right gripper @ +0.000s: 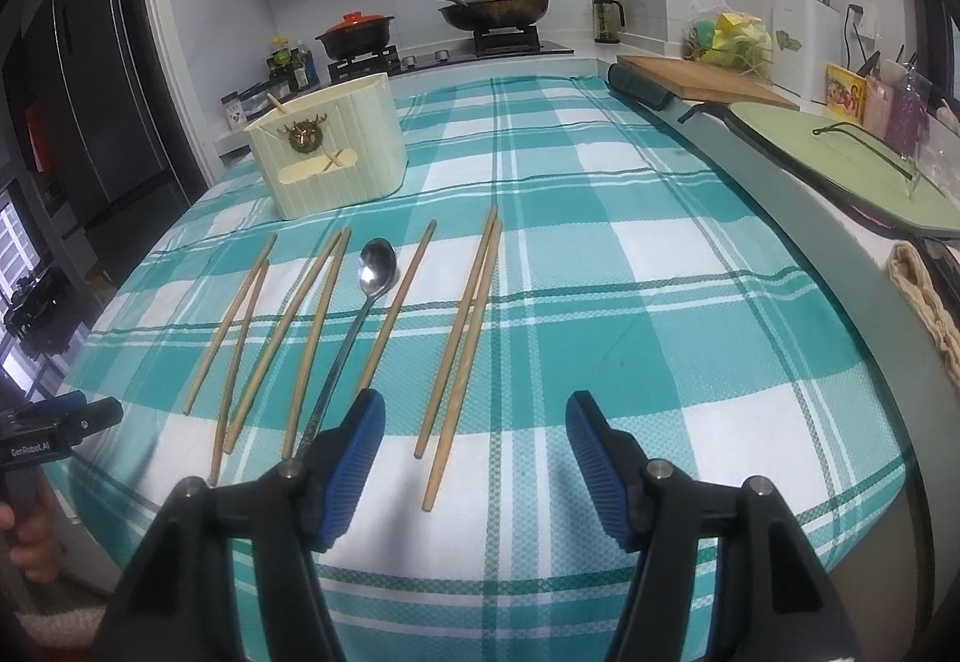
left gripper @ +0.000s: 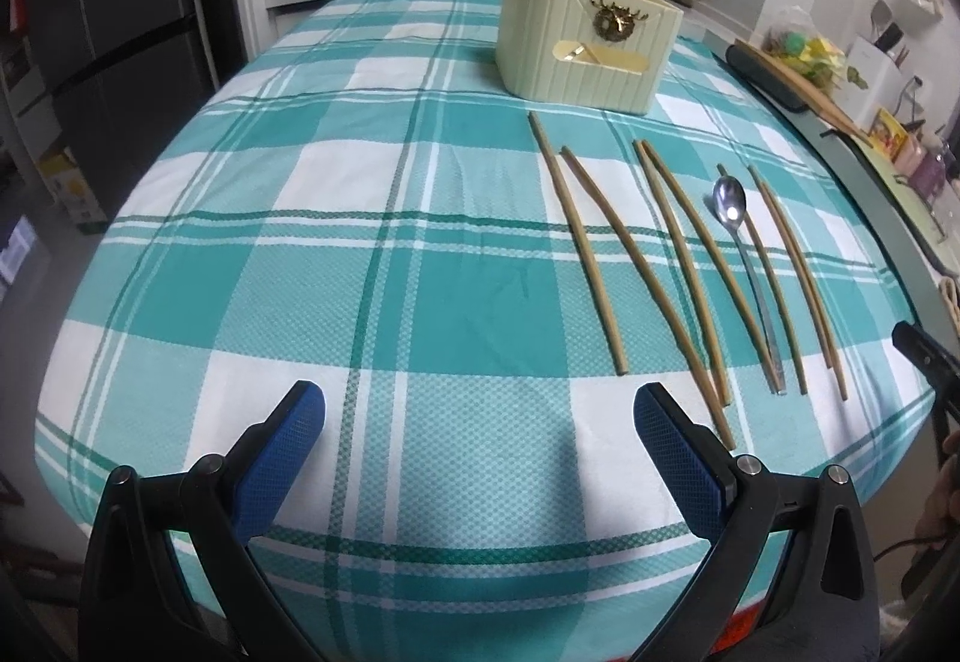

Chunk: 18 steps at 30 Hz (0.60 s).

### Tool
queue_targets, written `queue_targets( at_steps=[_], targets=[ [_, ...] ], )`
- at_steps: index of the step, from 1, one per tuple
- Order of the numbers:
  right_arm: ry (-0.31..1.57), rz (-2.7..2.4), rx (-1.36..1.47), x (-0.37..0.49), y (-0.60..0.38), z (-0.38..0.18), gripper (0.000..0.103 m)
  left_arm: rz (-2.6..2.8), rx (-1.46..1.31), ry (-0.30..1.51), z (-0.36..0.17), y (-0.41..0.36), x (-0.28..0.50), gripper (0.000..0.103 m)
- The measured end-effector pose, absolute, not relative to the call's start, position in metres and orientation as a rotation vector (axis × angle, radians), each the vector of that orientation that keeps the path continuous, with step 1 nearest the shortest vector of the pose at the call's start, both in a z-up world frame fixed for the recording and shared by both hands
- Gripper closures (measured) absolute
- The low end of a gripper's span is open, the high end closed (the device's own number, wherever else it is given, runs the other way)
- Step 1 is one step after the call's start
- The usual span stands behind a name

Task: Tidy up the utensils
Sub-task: 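Grasp another wooden chopstick with the right gripper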

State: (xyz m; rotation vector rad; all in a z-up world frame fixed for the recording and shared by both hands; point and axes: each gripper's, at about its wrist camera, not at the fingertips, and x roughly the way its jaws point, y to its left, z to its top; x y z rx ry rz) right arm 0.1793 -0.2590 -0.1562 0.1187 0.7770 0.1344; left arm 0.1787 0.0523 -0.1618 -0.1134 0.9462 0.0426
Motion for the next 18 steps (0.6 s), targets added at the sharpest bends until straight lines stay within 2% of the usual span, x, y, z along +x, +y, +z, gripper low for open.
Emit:
queue_targets(
  at_steps=[1, 9, 11, 18],
  targets=[
    [0.778, 0.131, 0.117, 0.179, -0.259, -0.156, 0.04, 0.044, -0.116, 0.947, -0.162, 0.053, 0.178, 0.0],
    [0.857, 0.097, 0.135, 0.192, -0.268, -0.167, 0.062, 0.051, -0.117, 0.945, -0.164, 0.055, 0.183, 0.0],
    [0.874, 0.099, 0.135, 0.198, -0.269, -0.169, 0.071, 0.041, -0.1, 0.931, -0.161, 0.053, 0.189, 0.0],
    [0.903, 0.156, 0.108, 0.228, -0.257, -0.169, 0.081, 0.027, -0.084, 0.918, -0.158, 0.047, 0.222, 0.0]
  ],
)
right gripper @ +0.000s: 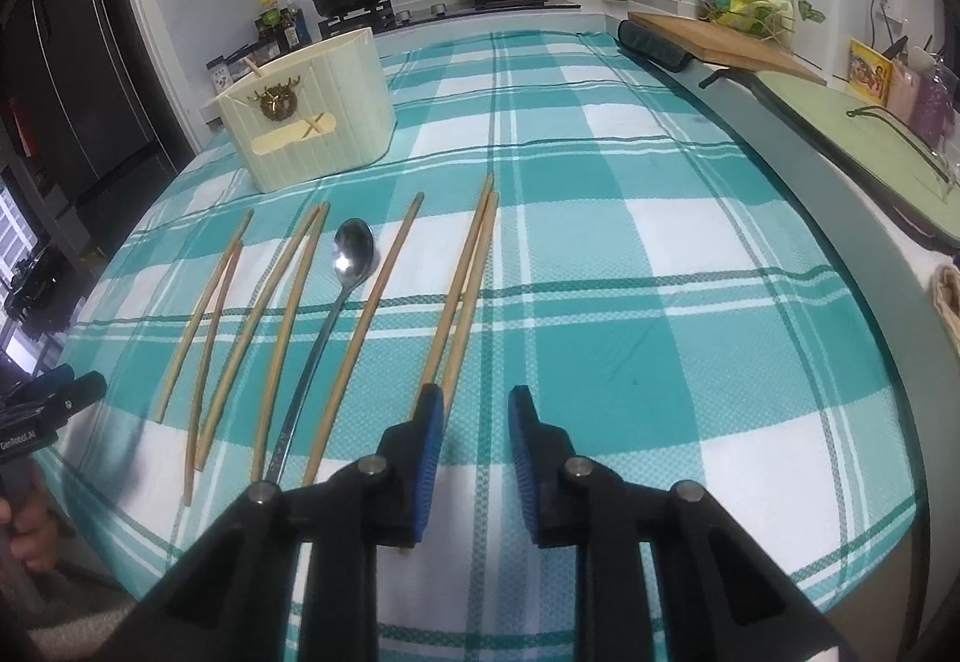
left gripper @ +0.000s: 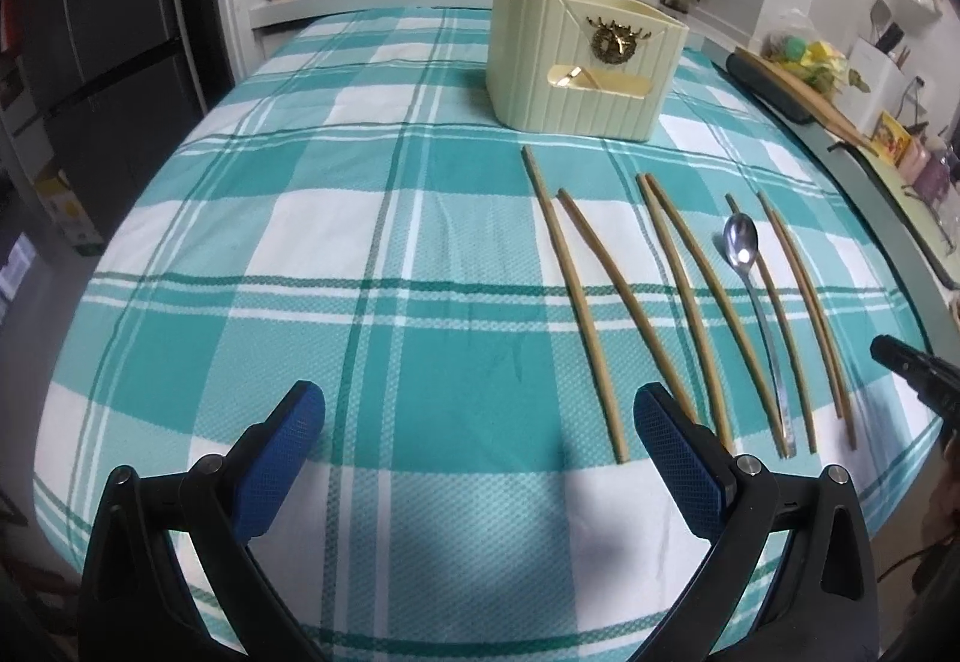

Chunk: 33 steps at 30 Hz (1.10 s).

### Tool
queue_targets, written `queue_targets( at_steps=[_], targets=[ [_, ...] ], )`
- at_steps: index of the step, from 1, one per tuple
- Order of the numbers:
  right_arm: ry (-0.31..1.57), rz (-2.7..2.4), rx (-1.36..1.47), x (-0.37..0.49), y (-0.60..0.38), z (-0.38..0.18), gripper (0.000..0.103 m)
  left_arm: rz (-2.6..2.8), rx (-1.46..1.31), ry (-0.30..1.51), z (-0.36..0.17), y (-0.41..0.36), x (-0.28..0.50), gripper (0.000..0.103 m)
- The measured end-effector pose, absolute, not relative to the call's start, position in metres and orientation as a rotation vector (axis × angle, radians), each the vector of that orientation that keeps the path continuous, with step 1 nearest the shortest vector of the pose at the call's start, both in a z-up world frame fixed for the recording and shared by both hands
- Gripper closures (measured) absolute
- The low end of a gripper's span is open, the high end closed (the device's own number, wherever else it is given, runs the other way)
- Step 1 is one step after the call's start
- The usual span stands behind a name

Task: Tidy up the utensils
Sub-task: 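Grasp another wooden chopstick with the right gripper, then grasp a wooden chopstick with the left gripper while the right gripper holds its chopstick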

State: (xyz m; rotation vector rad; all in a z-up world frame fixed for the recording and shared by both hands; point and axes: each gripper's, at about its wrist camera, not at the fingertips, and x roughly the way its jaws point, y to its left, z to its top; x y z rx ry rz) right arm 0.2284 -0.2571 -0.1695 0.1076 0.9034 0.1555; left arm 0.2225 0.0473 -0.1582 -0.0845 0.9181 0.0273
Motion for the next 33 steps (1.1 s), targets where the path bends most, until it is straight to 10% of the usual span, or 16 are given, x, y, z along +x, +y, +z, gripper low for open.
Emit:
queue_targets(
  at_steps=[20, 25, 29, 33],
  targets=[
    [1.021, 0.188, -0.021, 0.267, -0.23, -0.201, 0.089, 0.068, 0.113, 0.973, -0.199, 0.011, 0.28, 0.002],
    [1.011, 0.159, -0.015, 0.272, -0.235, -0.201, 0.094, 0.002, 0.138, 0.951, -0.196, 0.005, 0.277, 0.036],
    [1.003, 0.129, -0.006, 0.271, -0.238, -0.201, 0.095, -0.01, 0.162, 0.948, -0.195, -0.003, 0.274, 0.094],
    [1.003, 0.085, 0.031, 0.266, -0.246, -0.202, 0.096, 0.03, 0.167, 0.945, -0.196, -0.001, 0.267, 0.097]
  ],
)
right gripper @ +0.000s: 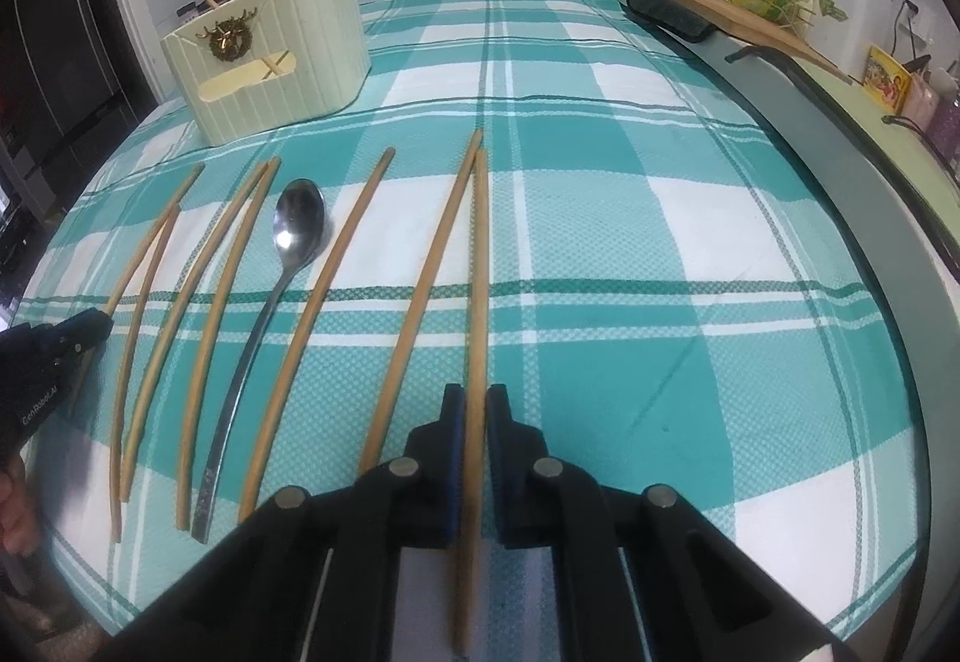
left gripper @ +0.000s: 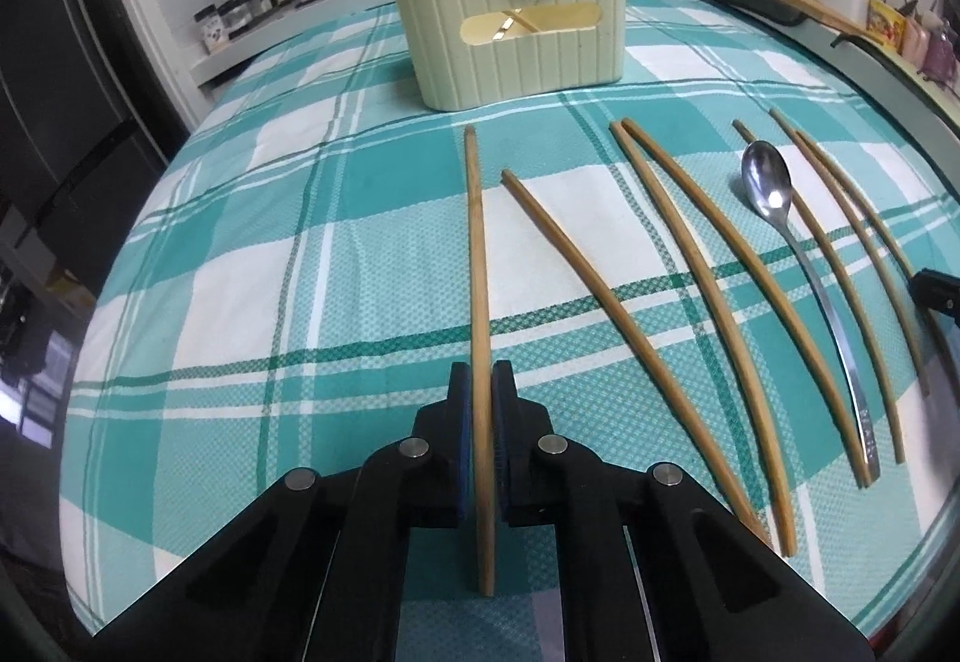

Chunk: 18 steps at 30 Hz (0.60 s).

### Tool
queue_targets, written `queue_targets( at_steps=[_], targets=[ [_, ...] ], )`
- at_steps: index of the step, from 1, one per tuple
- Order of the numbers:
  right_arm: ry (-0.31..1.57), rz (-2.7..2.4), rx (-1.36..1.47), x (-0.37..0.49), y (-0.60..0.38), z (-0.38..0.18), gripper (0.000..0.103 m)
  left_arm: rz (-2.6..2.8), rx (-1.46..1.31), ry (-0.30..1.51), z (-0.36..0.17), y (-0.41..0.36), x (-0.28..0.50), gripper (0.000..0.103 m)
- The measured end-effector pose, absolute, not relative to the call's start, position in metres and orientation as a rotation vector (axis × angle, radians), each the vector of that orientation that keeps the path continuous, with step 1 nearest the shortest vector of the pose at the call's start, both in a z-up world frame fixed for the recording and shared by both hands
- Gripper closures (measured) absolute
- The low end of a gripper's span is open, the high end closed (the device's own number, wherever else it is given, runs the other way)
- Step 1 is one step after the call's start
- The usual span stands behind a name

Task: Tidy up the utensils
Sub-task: 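Grasp a wooden chopstick with the left gripper while the right gripper holds its chopstick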

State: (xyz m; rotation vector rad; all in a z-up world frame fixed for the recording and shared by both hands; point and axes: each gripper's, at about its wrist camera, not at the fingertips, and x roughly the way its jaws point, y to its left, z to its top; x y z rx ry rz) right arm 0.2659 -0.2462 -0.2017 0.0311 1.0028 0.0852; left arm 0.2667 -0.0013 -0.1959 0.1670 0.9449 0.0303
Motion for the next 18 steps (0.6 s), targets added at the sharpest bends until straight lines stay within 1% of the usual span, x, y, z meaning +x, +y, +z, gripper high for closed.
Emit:
queue_targets(
  at_steps=[8, 11, 13, 14, 15, 17, 18],
  targets=[
    [1.029, 0.024, 0.089, 0.245, -0.269, -0.199, 0.096, 0.06, 0.107, 0.986, -0.193, 0.027, 0.23, 0.097],
    [1.053, 0.026, 0.092, 0.235, -0.275, -0.199, 0.096, 0.055, 0.09, 1.01, -0.192, 0.036, 0.218, 0.095],
    [1.07, 0.039, 0.086, 0.231, -0.276, -0.198, 0.095, 0.028, 0.063, 1.032, -0.189, 0.041, 0.217, 0.083],
    [1.082, 0.047, 0.084, 0.231, -0.276, -0.197, 0.095, 0.01, 0.046, 1.038, -0.187, 0.044, 0.217, 0.069],
    [1.095, 0.054, 0.091, 0.231, -0.277, -0.197, 0.095, -0.013, 0.029, 1.038, -0.185, 0.046, 0.217, 0.058],
    [1.117, 0.082, 0.112, 0.233, -0.28, -0.195, 0.088, -0.051, 0.01, 1.033, -0.178, 0.049, 0.22, 0.052],
    [1.125, 0.093, 0.112, 0.235, -0.281, -0.194, 0.087, -0.072, 0.005, 1.033, -0.175, 0.05, 0.222, 0.05]
  ],
)
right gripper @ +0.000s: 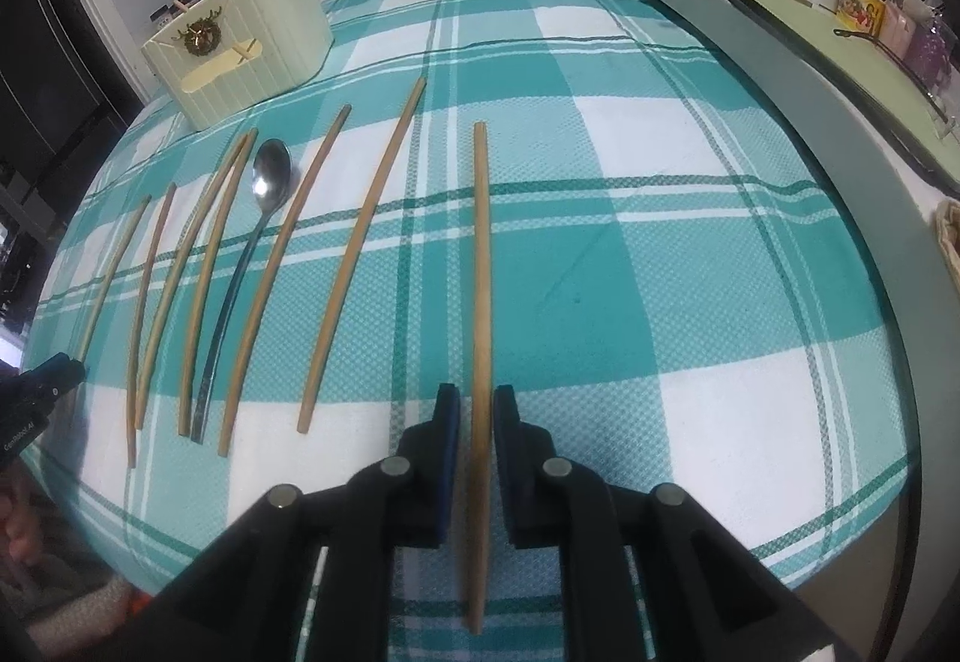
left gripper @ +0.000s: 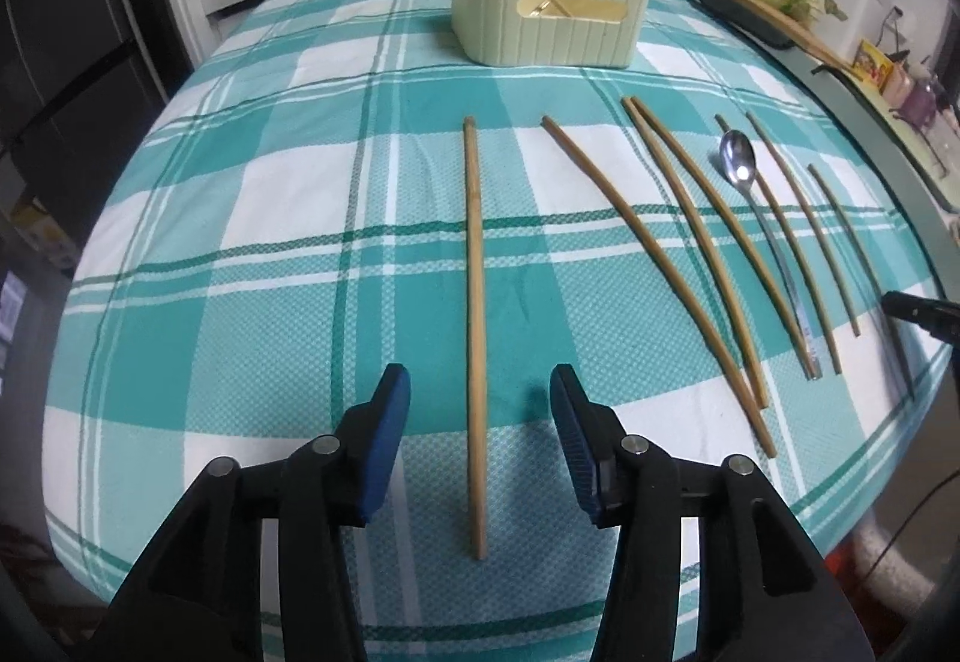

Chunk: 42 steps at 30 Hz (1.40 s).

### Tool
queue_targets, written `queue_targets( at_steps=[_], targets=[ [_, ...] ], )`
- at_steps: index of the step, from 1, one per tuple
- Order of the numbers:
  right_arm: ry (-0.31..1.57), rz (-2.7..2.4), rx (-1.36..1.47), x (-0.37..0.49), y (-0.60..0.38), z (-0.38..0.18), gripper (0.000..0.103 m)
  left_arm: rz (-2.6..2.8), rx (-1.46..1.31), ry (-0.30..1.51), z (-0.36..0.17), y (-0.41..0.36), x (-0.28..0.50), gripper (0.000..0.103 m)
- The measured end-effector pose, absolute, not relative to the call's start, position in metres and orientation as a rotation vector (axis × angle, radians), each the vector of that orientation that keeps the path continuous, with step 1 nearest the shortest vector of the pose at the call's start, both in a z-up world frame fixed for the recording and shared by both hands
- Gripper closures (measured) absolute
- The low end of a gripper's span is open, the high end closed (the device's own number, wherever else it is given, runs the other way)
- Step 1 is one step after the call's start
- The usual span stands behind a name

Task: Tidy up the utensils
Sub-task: 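Grasp a wooden chopstick with the left gripper while the right gripper holds its chopstick, then carry both chopsticks over the cream box and lower them in with both grippers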

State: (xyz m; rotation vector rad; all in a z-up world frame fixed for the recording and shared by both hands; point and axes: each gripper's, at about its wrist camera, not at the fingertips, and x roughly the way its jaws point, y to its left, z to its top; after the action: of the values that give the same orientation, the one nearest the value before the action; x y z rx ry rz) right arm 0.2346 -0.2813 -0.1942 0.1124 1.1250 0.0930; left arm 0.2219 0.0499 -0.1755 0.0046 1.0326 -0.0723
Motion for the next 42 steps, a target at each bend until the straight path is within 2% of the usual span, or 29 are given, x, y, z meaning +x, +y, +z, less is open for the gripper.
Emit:
queue_targets(
  at_steps=[3, 7, 11, 25, 26, 27, 28, 29, 30, 32, 37, 42],
  targets=[
    [1.149, 0.116, 0.078, 0.241, -0.28, -0.192, 0.087, -0.134, -0.028, 1.046, -0.17, 0.054, 0.232, 0.043],
    [1.194, 0.139, 0.052, 0.251, -0.278, -0.196, 0.087, -0.15, 0.005, 1.061, -0.169, 0.055, 0.251, 0.043],
    [1.212, 0.165, 0.01, 0.26, -0.273, -0.195, 0.076, -0.147, 0.04, 1.092, -0.174, 0.059, 0.277, 0.041],
    [1.237, 0.173, -0.095, 0.338, -0.264, -0.197, 0.077, -0.156, 0.099, 1.187, -0.195, 0.063, 0.353, 0.042],
    [1.235, 0.173, -0.099, 0.347, -0.263, -0.197, 0.077, -0.157, 0.094, 1.192, -0.194, 0.063, 0.357, 0.044],
    [1.23, 0.171, -0.1, 0.355, -0.263, -0.197, 0.079, -0.155, 0.094, 1.195, -0.194, 0.062, 0.361, 0.053],
    [1.225, 0.164, -0.099, 0.363, -0.262, -0.197, 0.087, -0.15, 0.1, 1.193, -0.193, 0.061, 0.364, 0.058],
    [1.223, 0.154, -0.099, 0.37, -0.262, -0.197, 0.094, -0.153, 0.101, 1.193, -0.193, 0.06, 0.367, 0.07],
    [1.219, 0.149, -0.093, 0.376, -0.262, -0.197, 0.094, -0.162, 0.094, 1.193, -0.192, 0.059, 0.368, 0.081],
    [1.212, 0.148, -0.079, 0.383, -0.261, -0.196, 0.095, -0.181, 0.073, 1.189, -0.192, 0.059, 0.371, 0.095],
    [1.148, 0.168, -0.005, 0.377, -0.265, -0.184, 0.096, -0.191, 0.0, 1.138, -0.18, 0.068, 0.361, 0.097],
    [1.028, 0.208, 0.038, 0.35, -0.27, -0.142, 0.096, -0.197, -0.049, 1.002, -0.128, 0.077, 0.333, 0.098]
  ],
)
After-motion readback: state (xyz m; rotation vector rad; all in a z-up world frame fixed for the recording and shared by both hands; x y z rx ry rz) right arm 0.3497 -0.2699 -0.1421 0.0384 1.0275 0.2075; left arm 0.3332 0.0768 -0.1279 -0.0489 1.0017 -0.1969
